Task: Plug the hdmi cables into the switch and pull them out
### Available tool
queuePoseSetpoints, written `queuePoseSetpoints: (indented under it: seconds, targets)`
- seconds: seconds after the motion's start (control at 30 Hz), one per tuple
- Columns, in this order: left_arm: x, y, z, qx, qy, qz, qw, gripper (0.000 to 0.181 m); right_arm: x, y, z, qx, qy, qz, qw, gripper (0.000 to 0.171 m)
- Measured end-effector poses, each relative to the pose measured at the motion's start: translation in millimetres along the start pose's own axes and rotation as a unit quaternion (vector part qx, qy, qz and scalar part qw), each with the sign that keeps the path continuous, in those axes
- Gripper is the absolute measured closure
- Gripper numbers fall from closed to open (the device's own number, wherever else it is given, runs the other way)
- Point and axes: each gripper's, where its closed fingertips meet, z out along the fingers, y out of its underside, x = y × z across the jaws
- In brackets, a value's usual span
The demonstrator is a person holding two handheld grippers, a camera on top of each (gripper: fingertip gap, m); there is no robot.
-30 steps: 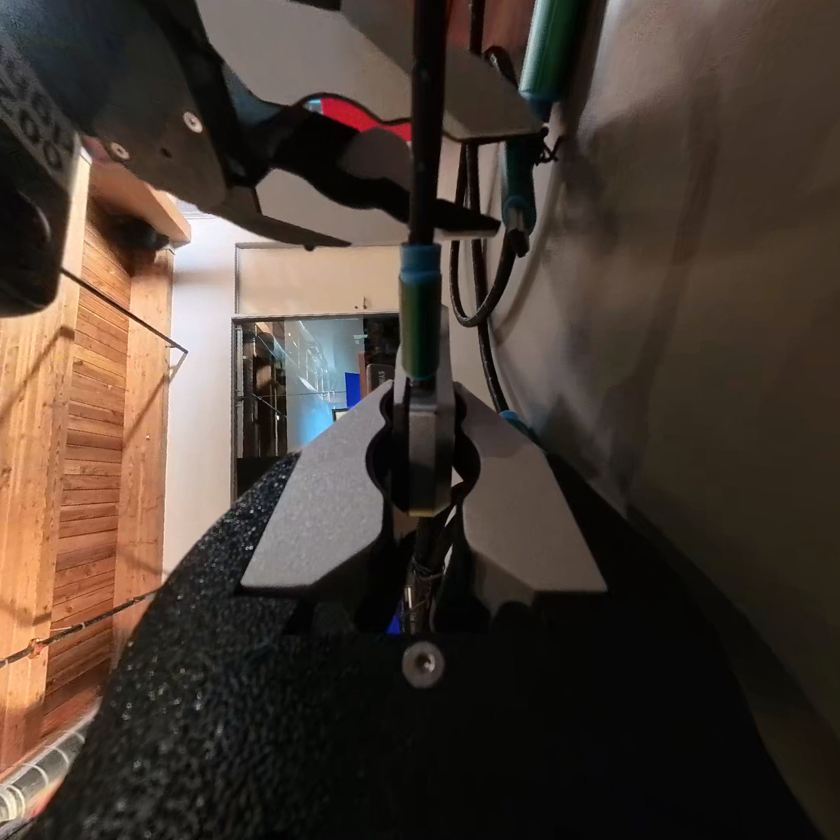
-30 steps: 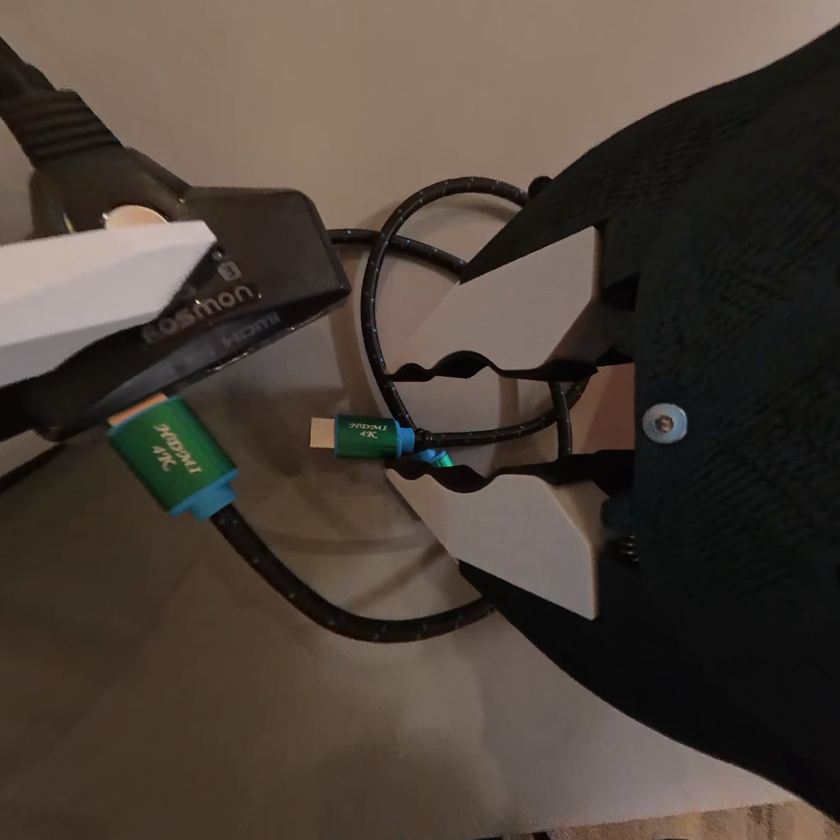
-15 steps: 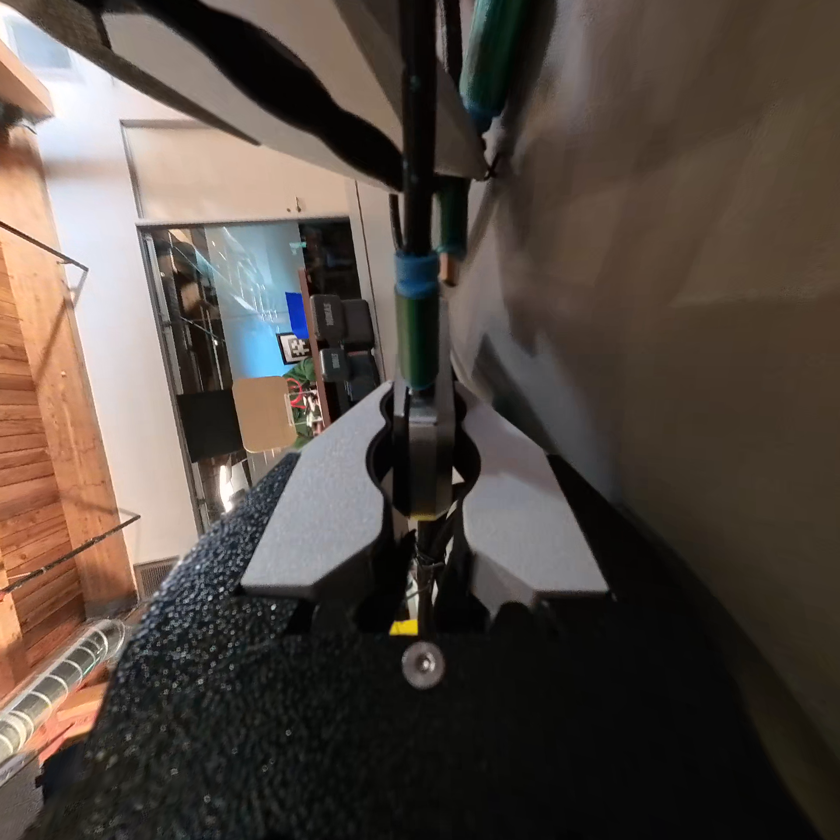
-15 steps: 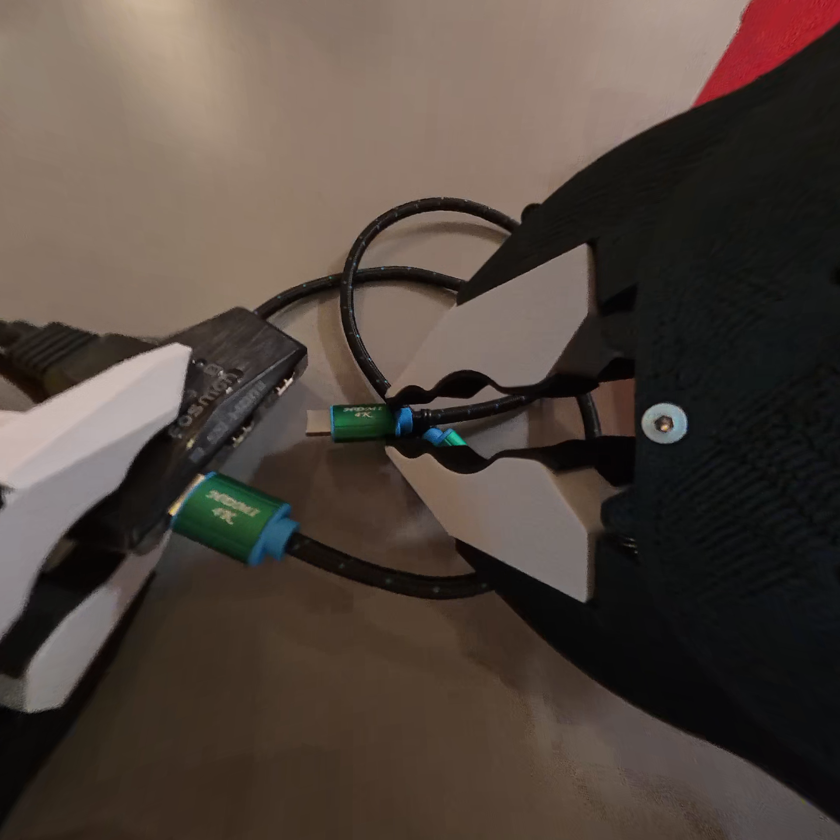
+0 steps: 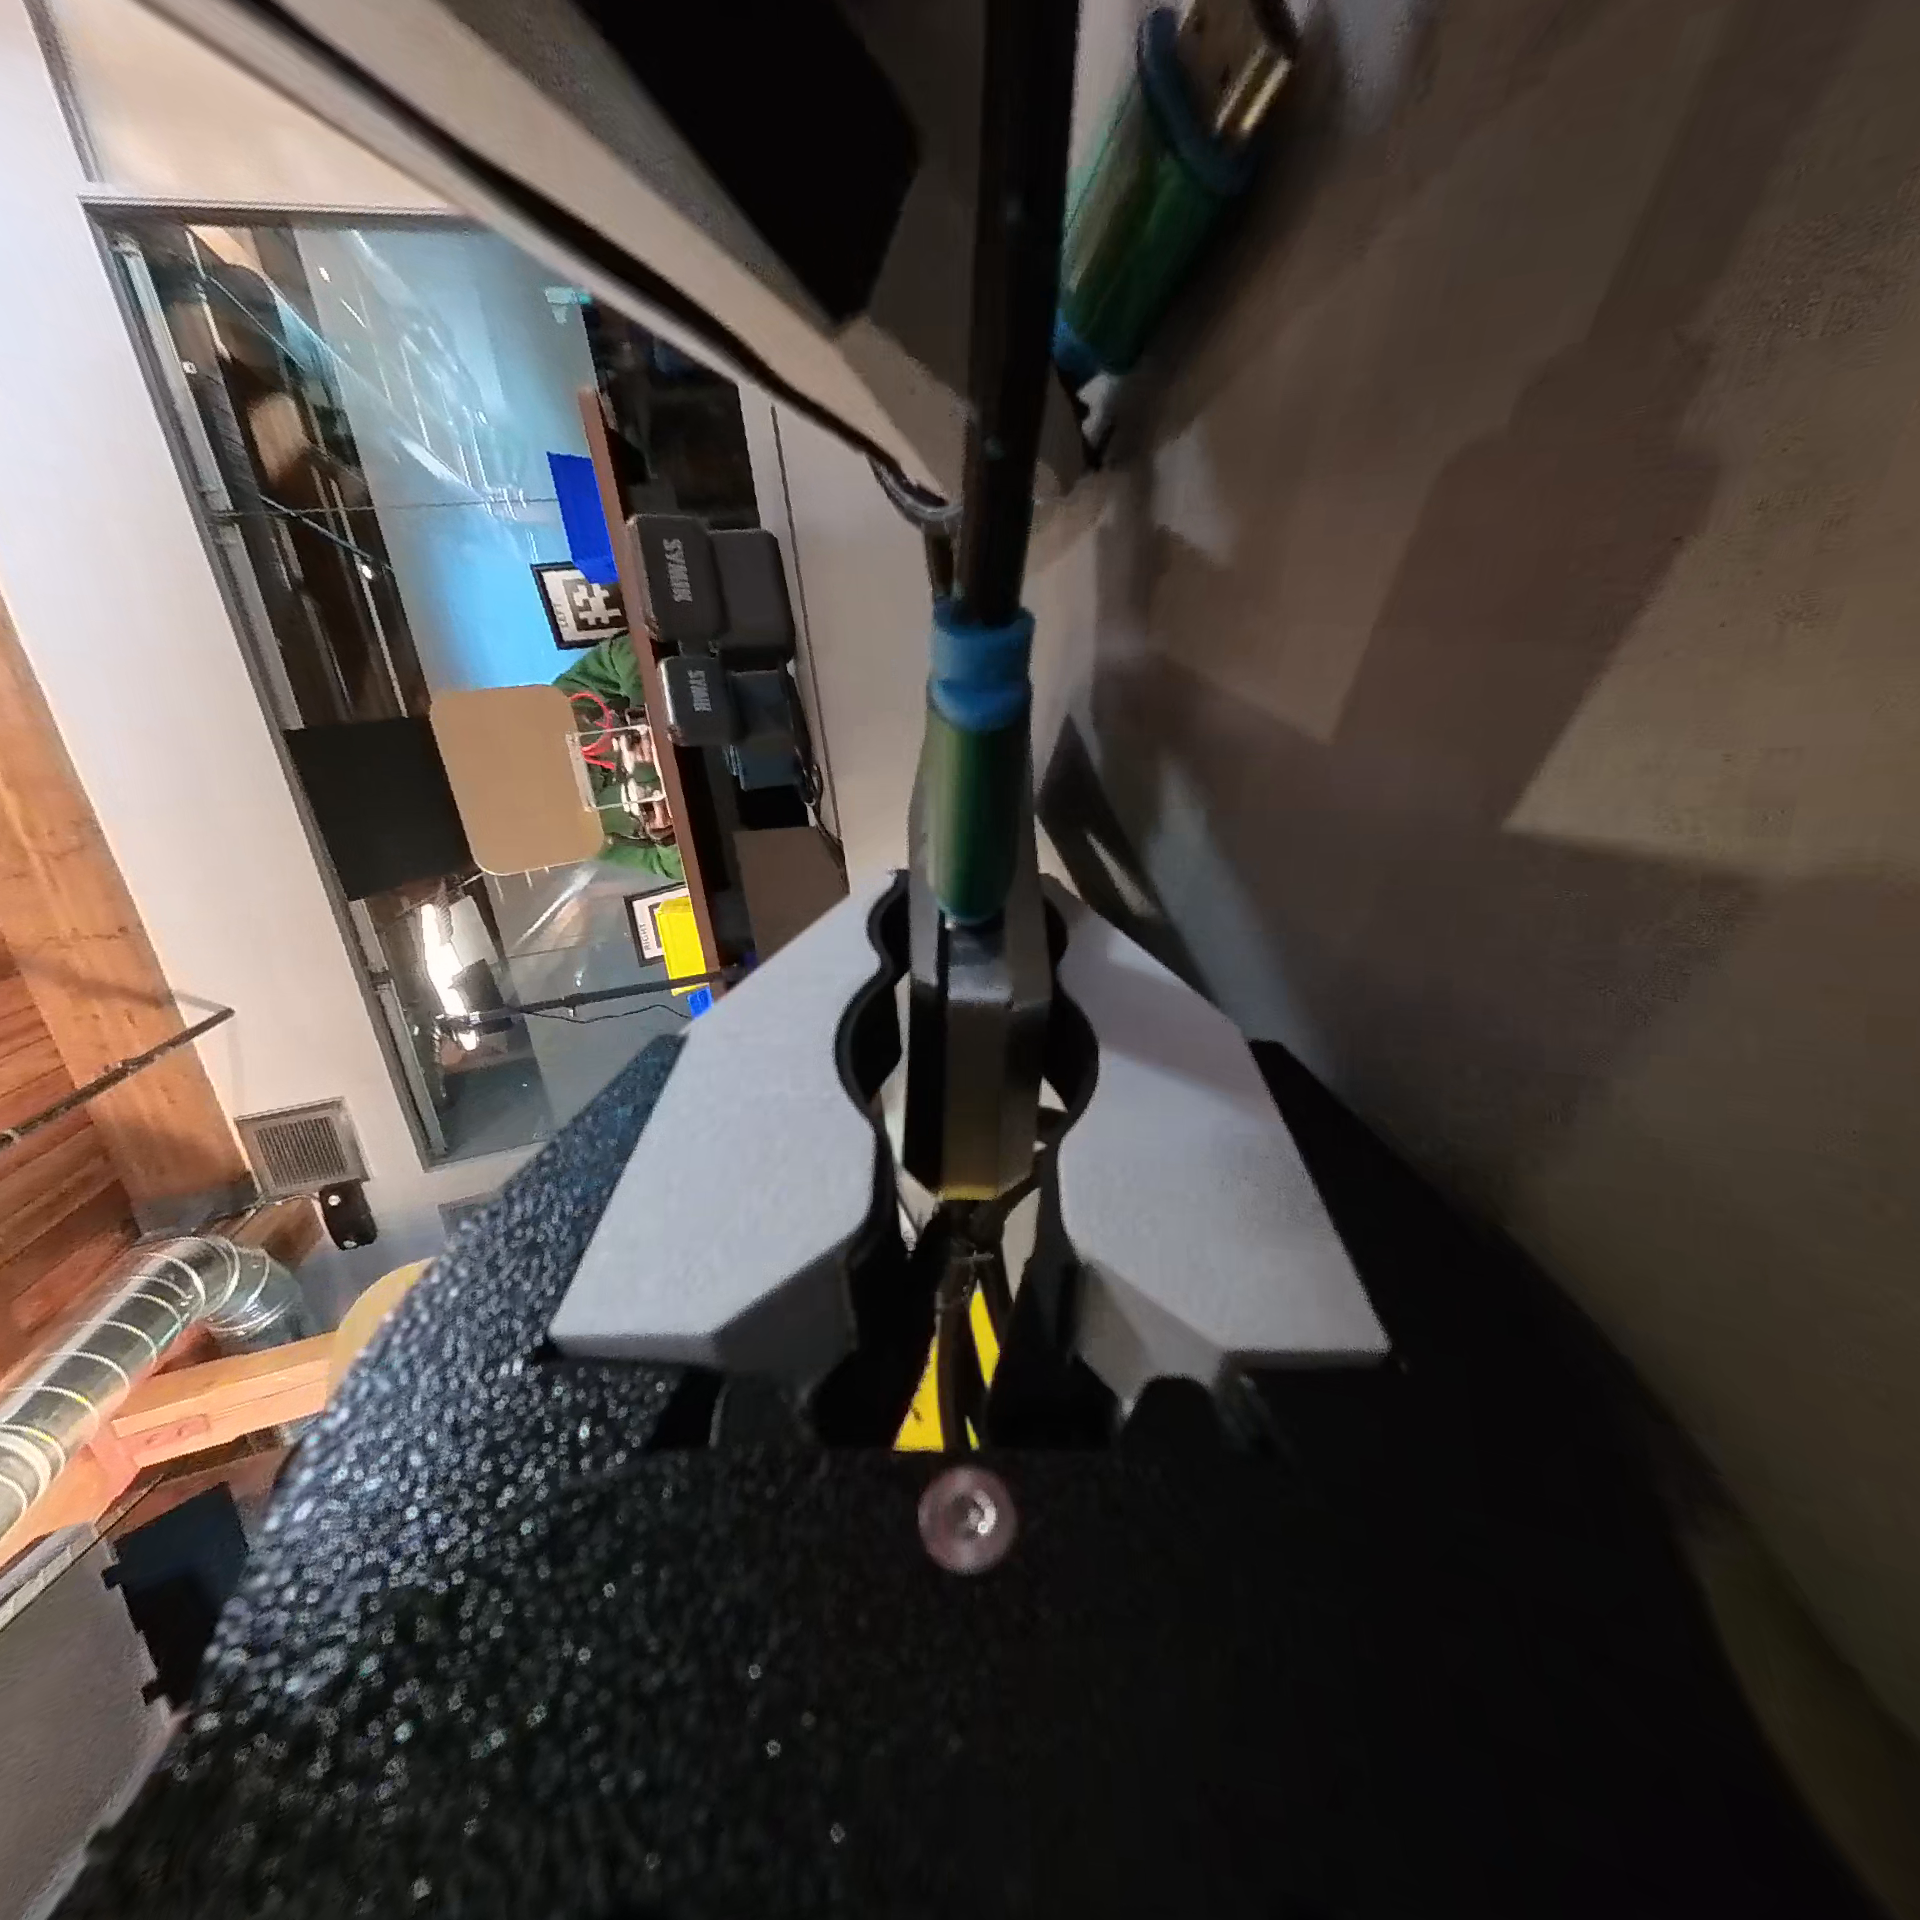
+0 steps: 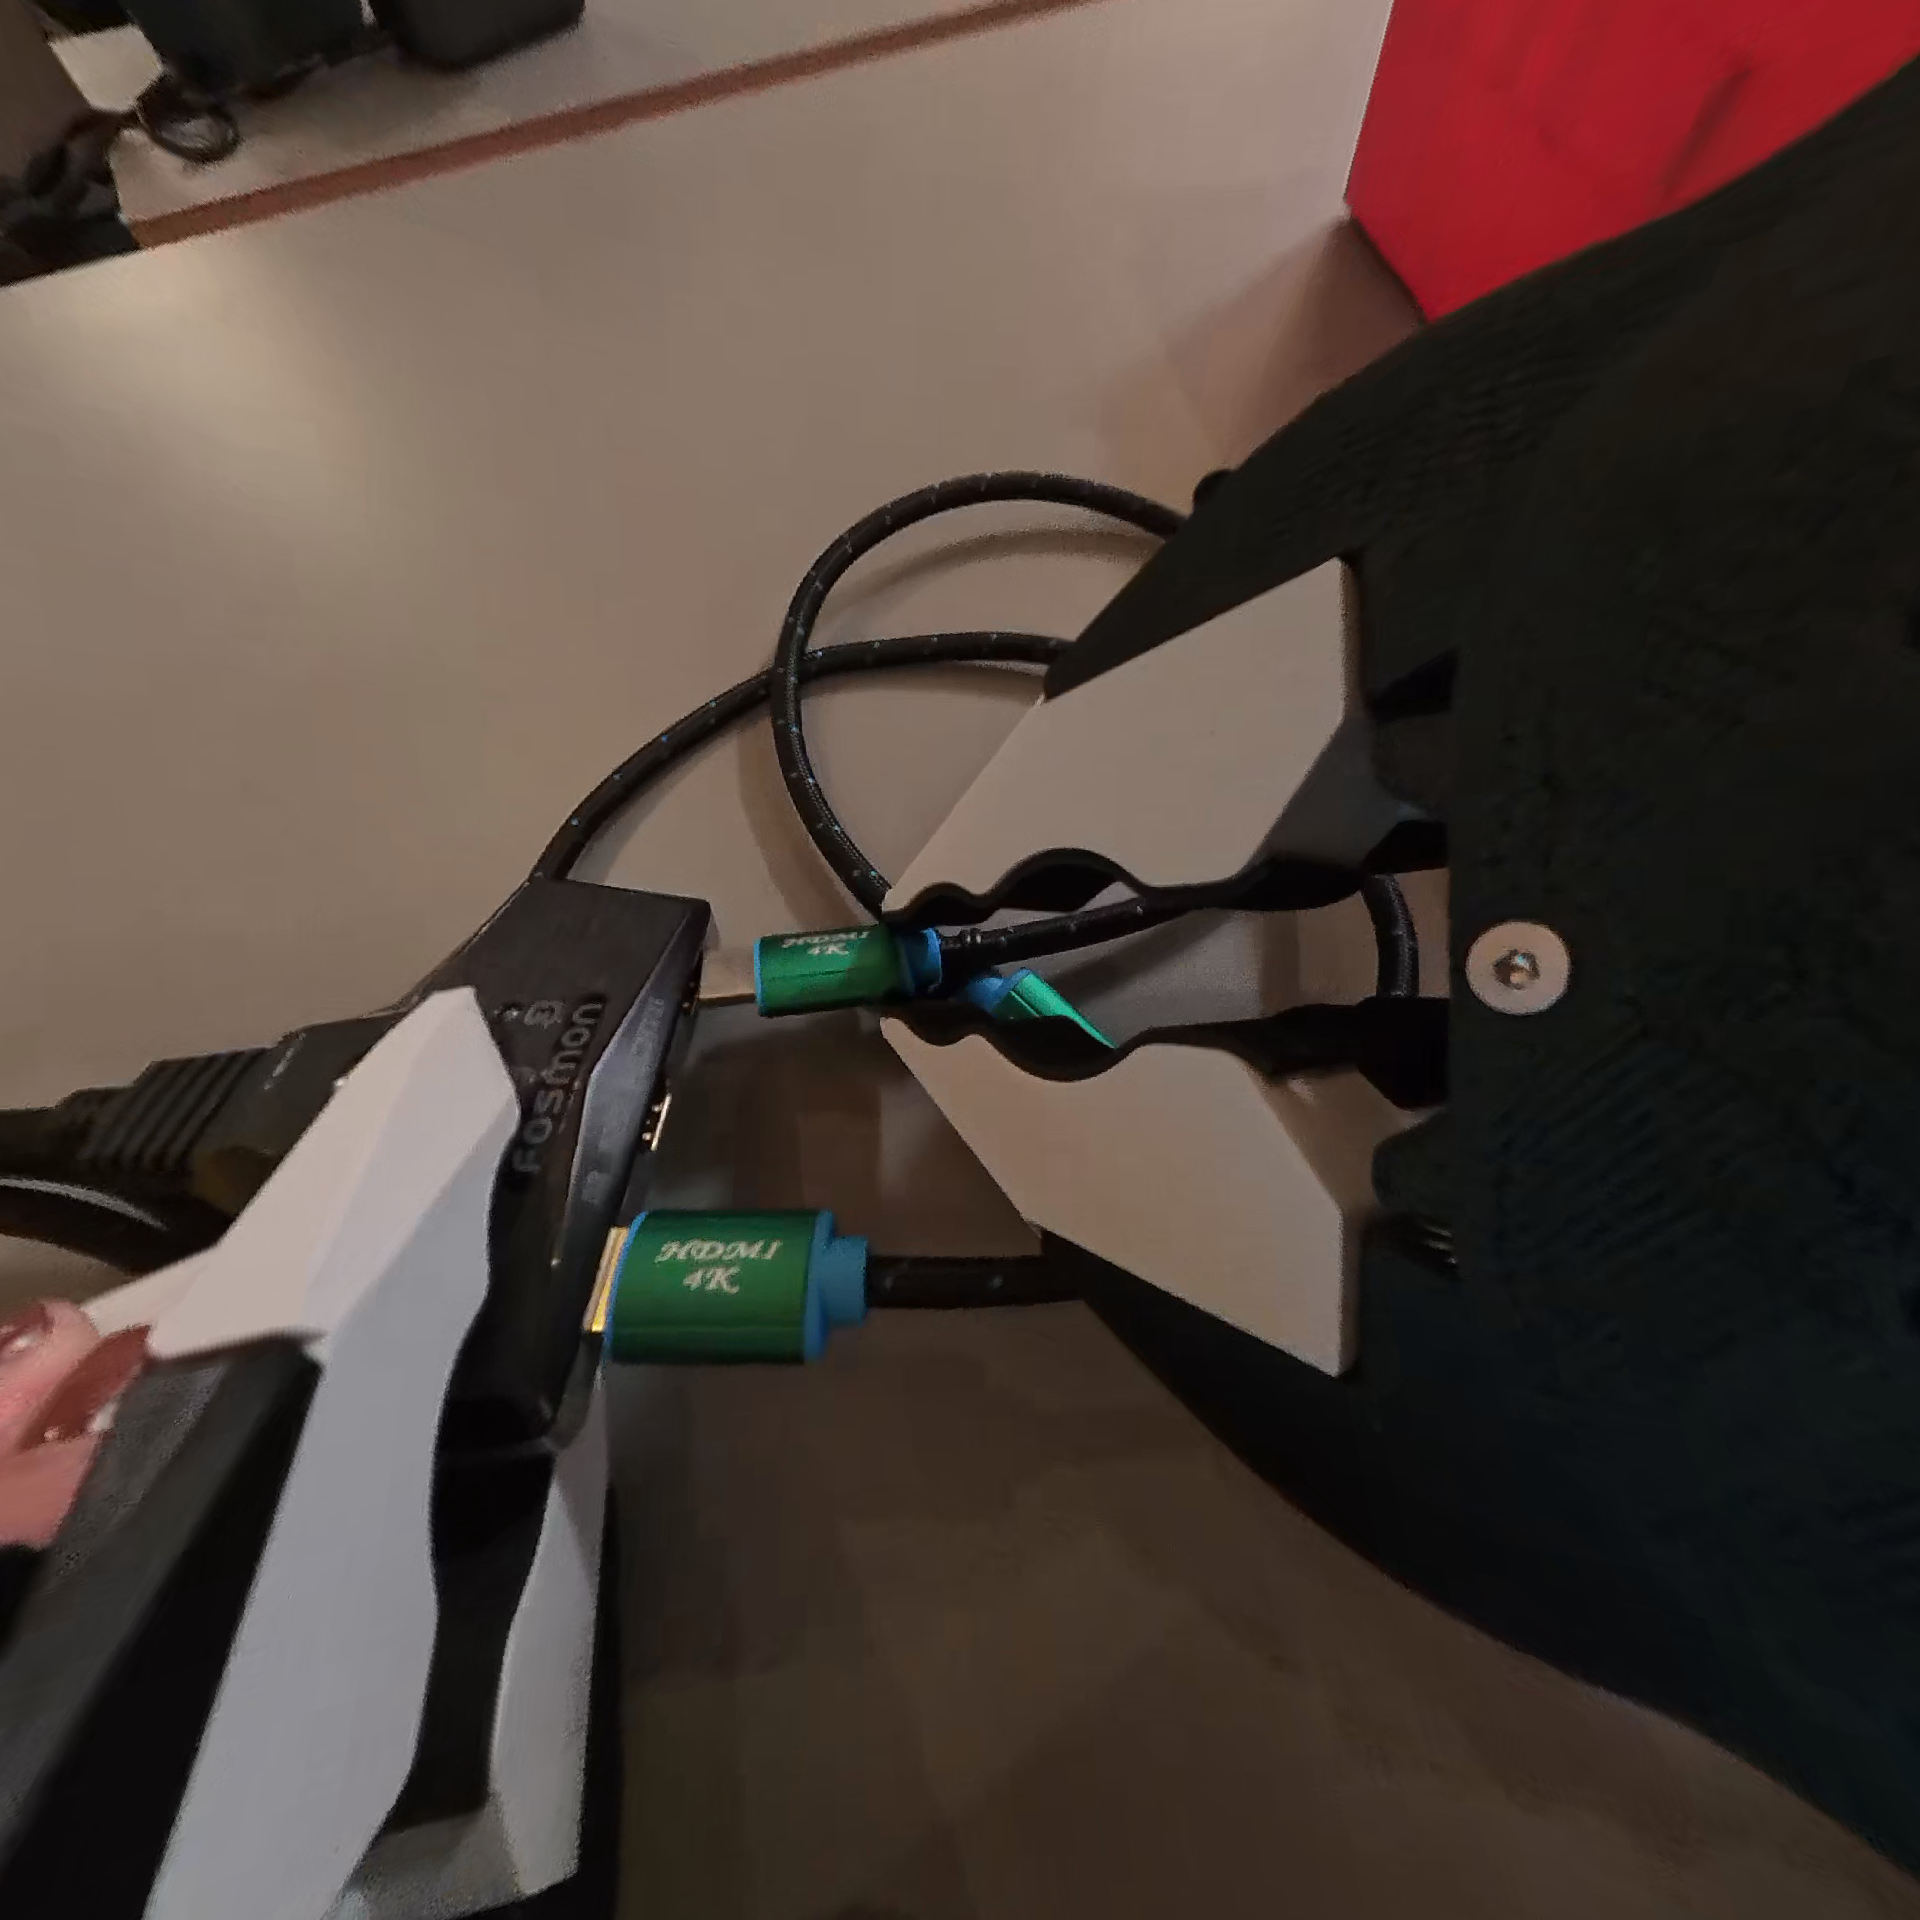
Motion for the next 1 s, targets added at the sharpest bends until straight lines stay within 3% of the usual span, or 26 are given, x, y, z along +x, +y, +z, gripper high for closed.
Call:
queuePoseSetpoints:
  seconds: [0.47, 0.67, 1.0]
  targets:
    - [1.4, -1.7, -0.1, -0.044, 0.005, 0.011, 0.999, 0.163, -0.1, 0.1, 1.5, -0.034, 0.013, 0.002, 0.999, 0.16]
    - [2.8, -2.5, -2.5, -0.067, 0.026, -0.002, 0.997, 0.163, -0.2, 1.0, 1.4, -0.051, 0.028, -0.042, 0.997, 0.16]
    - [0.8, -3.8, -2.3, -0.087, 0.085, -0.046, 0.992, 0.162, 2.5, -2.0, 0.9, -0.016, -0.052, -0.036, 0.998, 0.16]
